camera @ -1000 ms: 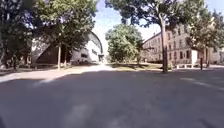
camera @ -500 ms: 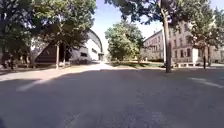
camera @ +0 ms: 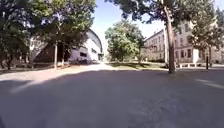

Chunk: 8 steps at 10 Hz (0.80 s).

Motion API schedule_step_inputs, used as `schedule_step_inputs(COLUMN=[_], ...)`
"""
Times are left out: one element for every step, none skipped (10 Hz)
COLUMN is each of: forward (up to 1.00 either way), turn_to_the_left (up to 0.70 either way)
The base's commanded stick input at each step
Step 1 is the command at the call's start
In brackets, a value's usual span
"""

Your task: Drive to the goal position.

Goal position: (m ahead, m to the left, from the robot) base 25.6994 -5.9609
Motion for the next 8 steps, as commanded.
schedule_step_inputs(forward=[0.70, 0.70, 0.70, 0.70, 0.70, 0.70, 0.70, 0.70], turn_to_the_left=[0.00, 0.00, 0.00, 0.00, 0.00, 0.00, 0.00, 0.00])
